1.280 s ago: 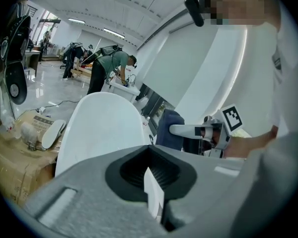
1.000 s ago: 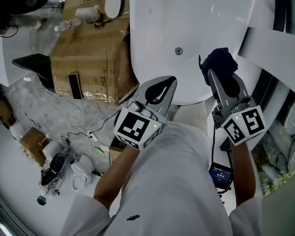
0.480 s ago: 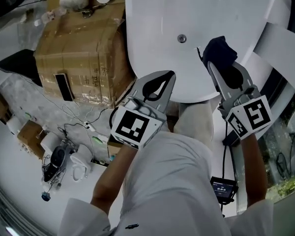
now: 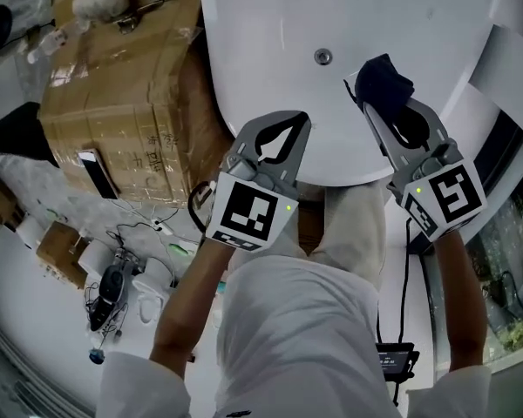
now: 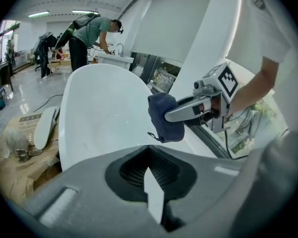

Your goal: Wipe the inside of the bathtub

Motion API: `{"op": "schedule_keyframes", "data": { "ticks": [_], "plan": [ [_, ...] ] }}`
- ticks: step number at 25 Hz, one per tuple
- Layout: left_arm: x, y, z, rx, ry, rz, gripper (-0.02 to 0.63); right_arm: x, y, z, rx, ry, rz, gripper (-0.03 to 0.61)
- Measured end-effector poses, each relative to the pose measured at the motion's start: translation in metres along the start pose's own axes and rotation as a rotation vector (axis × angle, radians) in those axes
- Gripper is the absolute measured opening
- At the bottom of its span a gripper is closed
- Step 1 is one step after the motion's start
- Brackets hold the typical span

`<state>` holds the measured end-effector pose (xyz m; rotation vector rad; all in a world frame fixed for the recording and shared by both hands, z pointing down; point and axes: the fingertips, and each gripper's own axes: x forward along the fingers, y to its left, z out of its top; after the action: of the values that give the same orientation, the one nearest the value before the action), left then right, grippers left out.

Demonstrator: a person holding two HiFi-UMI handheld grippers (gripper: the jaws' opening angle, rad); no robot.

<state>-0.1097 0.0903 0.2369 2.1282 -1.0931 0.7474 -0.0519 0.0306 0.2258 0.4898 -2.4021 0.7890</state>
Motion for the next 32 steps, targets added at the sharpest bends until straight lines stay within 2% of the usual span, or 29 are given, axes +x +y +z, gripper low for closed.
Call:
{"op": "schedule_keyframes", "data": {
  "ticks": [2,5,9,13,17,23,27,32],
  "plan": [
    [0.01,0.006,-0.01,0.019,0.013,0.004,-0.003,0.008,-0.005,-0.009,-0.007,0.0,-0.017,0.054],
    [0.024,0.013,-0.027,-0.005,0.022,-0.009,-0.003,0.023,-0.013,-0.026,-0.012,-0.001,-0.041,0.054],
    [0.037,0.026,-0.046,0.018,0.061,-0.002,-0.003,0.047,-0.024,-0.056,0.023,-0.007,-0.066,0.054],
    [0.056,0.042,-0.052,0.009,0.042,0.054,-0.003,0.067,-0.042,-0.08,0.03,0.016,-0.083,0.054],
    [0.075,0.047,-0.065,-0.044,0.047,0.045,-0.003,0.091,-0.056,-0.105,0.032,0.072,-0.1,0.054],
    [0.104,0.058,-0.087,-0.015,0.086,0.045,-0.005,0.129,-0.077,-0.137,0.032,0.095,-0.153,0.054],
    [0.117,0.042,-0.078,0.005,0.102,0.022,-0.005,0.111,-0.083,-0.149,0.056,0.098,-0.174,0.054],
    [0.138,0.024,-0.067,-0.001,0.105,-0.023,-0.005,0.094,-0.095,-0.165,0.017,0.145,-0.186,0.054]
  ]
}}
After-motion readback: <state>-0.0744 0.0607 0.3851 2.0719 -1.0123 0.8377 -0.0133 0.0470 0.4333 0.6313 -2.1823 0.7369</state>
